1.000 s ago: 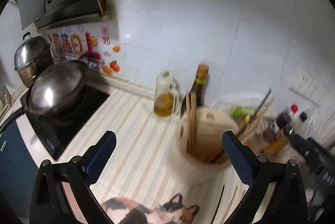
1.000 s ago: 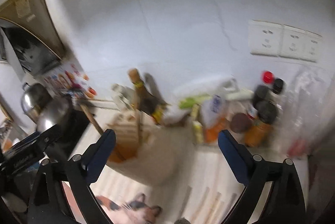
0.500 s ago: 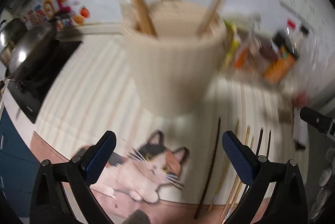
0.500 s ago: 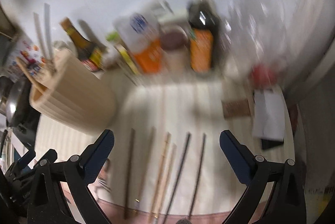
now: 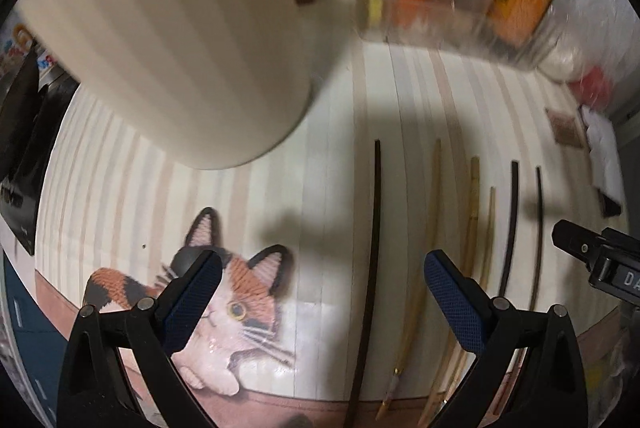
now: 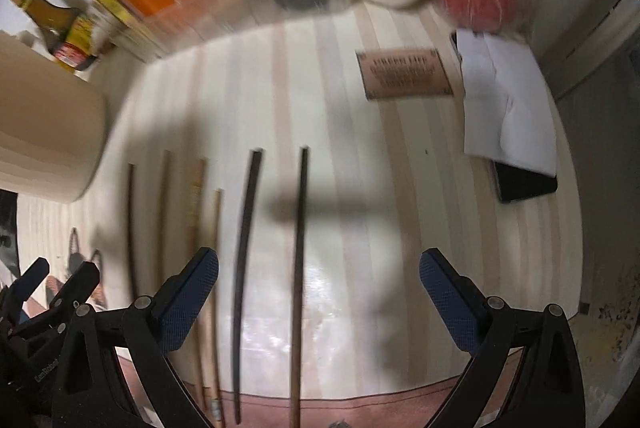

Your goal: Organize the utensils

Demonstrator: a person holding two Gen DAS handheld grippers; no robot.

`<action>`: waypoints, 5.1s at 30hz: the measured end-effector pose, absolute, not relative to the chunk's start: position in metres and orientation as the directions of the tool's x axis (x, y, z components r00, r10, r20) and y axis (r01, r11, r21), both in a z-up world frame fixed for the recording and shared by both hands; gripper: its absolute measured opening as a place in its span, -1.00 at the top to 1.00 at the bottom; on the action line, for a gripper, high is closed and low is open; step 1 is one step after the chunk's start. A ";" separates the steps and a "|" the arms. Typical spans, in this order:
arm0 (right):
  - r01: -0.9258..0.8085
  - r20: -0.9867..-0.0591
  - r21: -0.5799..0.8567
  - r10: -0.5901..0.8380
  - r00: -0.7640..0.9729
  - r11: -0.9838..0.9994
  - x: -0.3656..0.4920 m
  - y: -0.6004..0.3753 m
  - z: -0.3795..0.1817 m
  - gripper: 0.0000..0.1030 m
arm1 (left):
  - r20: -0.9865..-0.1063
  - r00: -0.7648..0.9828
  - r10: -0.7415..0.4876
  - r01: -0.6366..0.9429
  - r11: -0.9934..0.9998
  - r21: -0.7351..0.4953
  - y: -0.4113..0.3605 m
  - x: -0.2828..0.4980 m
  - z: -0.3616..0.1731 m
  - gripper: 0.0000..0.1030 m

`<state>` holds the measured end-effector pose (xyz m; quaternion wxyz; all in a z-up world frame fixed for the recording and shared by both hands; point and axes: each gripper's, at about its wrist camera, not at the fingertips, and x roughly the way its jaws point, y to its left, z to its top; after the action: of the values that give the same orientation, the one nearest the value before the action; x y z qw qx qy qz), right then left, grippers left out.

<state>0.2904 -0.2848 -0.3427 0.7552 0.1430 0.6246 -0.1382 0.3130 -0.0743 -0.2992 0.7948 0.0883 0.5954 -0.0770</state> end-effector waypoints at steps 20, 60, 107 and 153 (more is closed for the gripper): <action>0.330 -0.991 -0.044 -0.083 0.107 0.943 0.316 -0.288 -0.371 0.88 | -0.983 0.179 -0.050 0.293 0.956 0.005 -0.096 0.337 -0.336 0.91; 0.149 -0.994 -0.099 -0.106 0.039 0.984 0.316 -0.230 -0.371 0.91 | -0.983 0.176 -0.049 0.124 0.992 -0.027 -0.031 0.335 -0.334 0.95; -0.037 -0.647 0.168 0.138 0.750 0.985 0.288 -0.181 -0.074 1.00 | -0.682 0.716 -0.148 0.056 0.986 -0.156 0.048 0.291 -0.070 0.96; 0.290 -0.946 0.185 0.090 0.312 0.939 0.474 -0.248 -0.320 0.38 | -0.776 0.606 0.175 -0.265 0.964 0.010 0.031 0.330 -0.152 0.96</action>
<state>0.4738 -0.2478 -0.3204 0.7934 0.1629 0.5832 -0.0628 0.3302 0.0308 -0.1520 0.8947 -0.0529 0.4262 0.1230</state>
